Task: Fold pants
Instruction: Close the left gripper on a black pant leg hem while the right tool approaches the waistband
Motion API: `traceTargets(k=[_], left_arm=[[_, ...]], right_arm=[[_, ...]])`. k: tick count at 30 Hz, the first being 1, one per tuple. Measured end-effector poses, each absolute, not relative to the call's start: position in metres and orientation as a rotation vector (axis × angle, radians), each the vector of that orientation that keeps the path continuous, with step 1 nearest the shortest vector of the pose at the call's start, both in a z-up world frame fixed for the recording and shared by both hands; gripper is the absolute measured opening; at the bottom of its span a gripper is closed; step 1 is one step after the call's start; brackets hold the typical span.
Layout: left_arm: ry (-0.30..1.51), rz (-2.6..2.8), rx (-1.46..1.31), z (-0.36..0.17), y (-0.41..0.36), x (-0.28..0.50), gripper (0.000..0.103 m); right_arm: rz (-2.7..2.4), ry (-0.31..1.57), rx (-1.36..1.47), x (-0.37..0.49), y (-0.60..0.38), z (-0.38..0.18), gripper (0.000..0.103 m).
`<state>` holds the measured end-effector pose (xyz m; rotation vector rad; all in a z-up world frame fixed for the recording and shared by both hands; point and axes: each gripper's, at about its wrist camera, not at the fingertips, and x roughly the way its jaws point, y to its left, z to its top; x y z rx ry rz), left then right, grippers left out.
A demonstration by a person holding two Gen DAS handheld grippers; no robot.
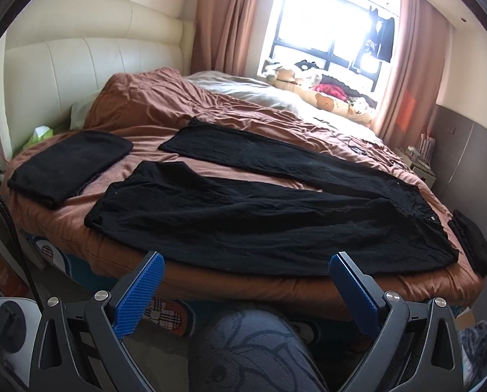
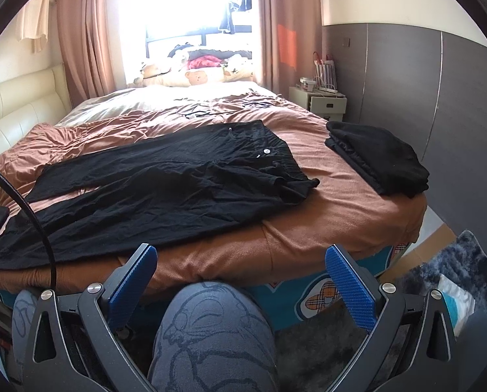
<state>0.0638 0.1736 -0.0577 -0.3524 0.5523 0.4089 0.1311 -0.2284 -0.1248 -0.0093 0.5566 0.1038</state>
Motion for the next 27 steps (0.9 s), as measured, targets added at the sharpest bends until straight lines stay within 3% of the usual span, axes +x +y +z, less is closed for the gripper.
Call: traceTargets(k=[27], left_arm=[[0.673, 0.718, -0.621, -0.151, 0.298, 0.076, 0.094]], right_arm=[[0.098, 0.753, -0.041, 0.274, -0.199, -0.155, 0.103]])
